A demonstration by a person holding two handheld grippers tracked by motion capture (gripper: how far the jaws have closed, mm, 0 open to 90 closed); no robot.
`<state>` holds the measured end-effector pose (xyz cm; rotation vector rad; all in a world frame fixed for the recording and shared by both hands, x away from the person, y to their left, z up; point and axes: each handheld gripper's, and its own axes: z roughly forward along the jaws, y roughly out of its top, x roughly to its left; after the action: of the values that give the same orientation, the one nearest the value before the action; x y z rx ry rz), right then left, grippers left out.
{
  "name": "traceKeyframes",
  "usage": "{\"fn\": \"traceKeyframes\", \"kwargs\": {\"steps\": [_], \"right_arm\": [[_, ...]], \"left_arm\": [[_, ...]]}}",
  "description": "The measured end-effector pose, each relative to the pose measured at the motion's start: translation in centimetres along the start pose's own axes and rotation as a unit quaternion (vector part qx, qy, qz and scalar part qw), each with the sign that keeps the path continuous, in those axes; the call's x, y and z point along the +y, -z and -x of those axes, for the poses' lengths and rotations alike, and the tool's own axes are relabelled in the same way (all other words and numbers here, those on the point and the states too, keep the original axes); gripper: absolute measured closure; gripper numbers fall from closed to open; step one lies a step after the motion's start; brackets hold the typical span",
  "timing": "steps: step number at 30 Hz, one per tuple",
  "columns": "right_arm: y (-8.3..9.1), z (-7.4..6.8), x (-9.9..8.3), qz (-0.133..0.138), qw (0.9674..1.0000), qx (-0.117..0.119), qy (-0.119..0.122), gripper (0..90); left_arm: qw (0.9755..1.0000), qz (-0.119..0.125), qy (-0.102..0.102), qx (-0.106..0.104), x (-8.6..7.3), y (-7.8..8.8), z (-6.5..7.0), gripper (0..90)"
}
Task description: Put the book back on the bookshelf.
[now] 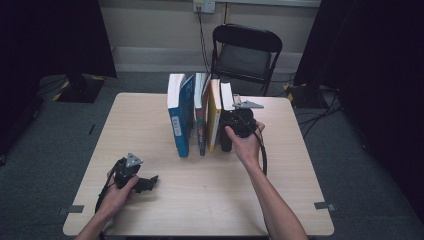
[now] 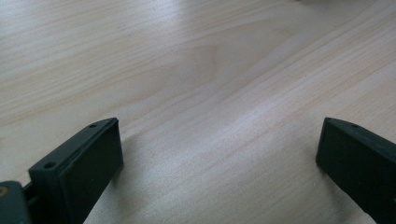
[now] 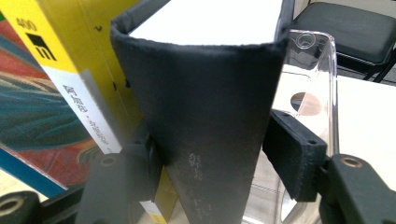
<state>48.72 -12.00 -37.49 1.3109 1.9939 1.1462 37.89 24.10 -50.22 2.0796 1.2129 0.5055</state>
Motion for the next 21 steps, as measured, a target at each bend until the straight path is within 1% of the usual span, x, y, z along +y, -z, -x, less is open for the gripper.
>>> {"fn": "traceKeyframes", "kwargs": {"steps": [2, 4, 5, 6, 10, 15, 21], "right_arm": [[0.01, 0.15, -0.04, 0.000, 1.0000, 0.004, 0.005, 41.9], [-0.05, 0.26, -0.19, 0.006, 0.9999, 0.006, -0.008, 42.3], [-0.06, 0.22, -0.22, 0.006, 0.9999, 0.006, -0.008, 42.3], [-0.06, 0.23, -0.21, 0.006, 1.0000, 0.006, -0.005, 42.2], [-0.05, 0.53, -0.14, 0.004, 0.9999, 0.012, -0.004, 41.8], [-0.05, 0.53, -0.15, 0.004, 0.9999, 0.012, -0.003, 41.5], [-0.04, 0.43, -0.19, 0.007, 0.9999, 0.009, -0.010, 41.0]], "left_arm": [[1.0000, 0.000, 0.001, 0.000, 0.00, 0.00, 0.01, 0.1], [1.0000, 0.000, 0.001, 0.000, 0.00, -0.01, 0.01, 0.0], [1.0000, 0.001, 0.001, -0.001, 0.00, -0.02, 0.02, 0.0], [1.0000, 0.001, 0.001, 0.000, 0.00, -0.02, 0.02, 0.0], [1.0000, 0.001, 0.001, -0.001, 0.00, -0.02, 0.02, 0.0], [1.0000, 0.000, 0.001, 0.000, 0.00, -0.01, 0.01, 0.0], [1.0000, 0.001, 0.002, 0.000, 0.00, -0.02, 0.03, 0.0]]}}
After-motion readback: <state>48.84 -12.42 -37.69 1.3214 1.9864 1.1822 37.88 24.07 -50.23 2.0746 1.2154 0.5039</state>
